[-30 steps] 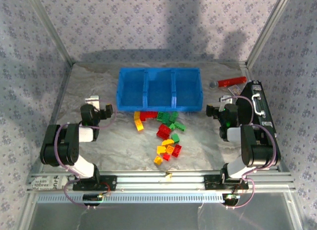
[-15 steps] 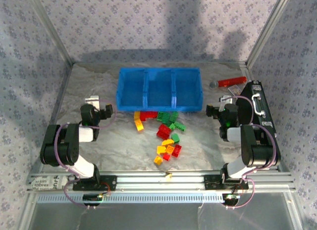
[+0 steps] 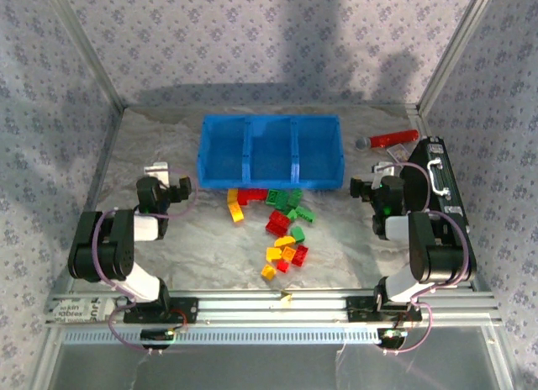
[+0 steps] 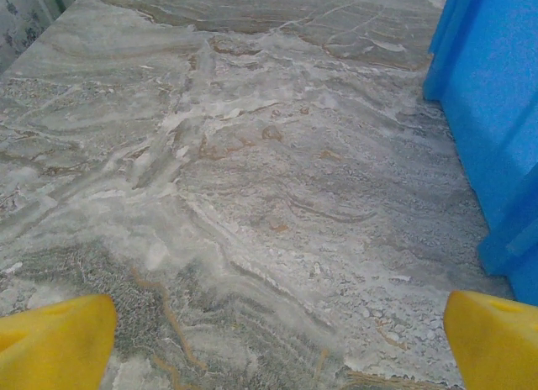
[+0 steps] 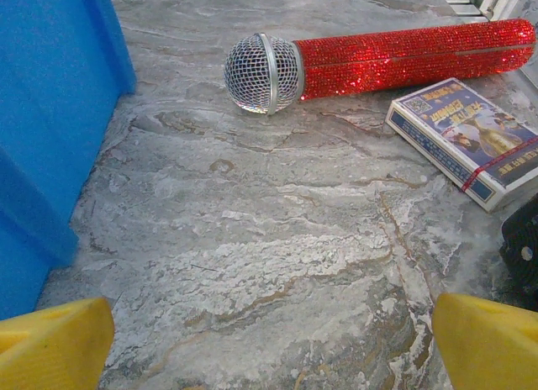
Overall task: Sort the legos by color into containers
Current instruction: Pick up the lego from the center of the table.
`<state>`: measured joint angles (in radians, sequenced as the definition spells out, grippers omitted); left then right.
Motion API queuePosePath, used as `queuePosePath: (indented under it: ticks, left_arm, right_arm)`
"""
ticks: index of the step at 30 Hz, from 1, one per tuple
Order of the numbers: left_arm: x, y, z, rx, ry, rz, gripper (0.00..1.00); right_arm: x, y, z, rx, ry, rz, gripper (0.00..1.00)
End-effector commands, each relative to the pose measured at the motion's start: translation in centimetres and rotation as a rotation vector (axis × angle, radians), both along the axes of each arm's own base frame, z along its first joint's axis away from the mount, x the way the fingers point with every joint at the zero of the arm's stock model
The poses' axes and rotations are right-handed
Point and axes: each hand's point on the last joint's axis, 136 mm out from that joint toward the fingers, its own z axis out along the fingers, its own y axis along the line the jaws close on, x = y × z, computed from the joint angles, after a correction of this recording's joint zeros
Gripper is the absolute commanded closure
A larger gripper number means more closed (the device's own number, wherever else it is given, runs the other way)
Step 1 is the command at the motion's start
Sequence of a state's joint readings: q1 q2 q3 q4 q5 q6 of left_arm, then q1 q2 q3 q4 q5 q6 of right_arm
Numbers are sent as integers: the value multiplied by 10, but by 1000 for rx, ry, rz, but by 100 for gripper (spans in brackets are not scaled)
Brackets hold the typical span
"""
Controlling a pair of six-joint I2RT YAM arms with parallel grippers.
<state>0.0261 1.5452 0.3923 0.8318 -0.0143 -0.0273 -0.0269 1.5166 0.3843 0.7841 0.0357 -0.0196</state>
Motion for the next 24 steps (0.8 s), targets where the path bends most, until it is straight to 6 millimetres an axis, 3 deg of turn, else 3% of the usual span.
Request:
queuePosePath:
  ticks: [1,22,24]
  left_arm:
    - [5,-2,8,-3,-23,-15,0]
    - [5,4,8,-2,-21,18,0]
    - [6,9,19,18,-46,68,0]
  right_arm:
    - [4,-1,3,-4,-6,9,1]
    - [4,0,4,0,-7,12,1]
    - [5,-4,10,-12,-10,-19,1]
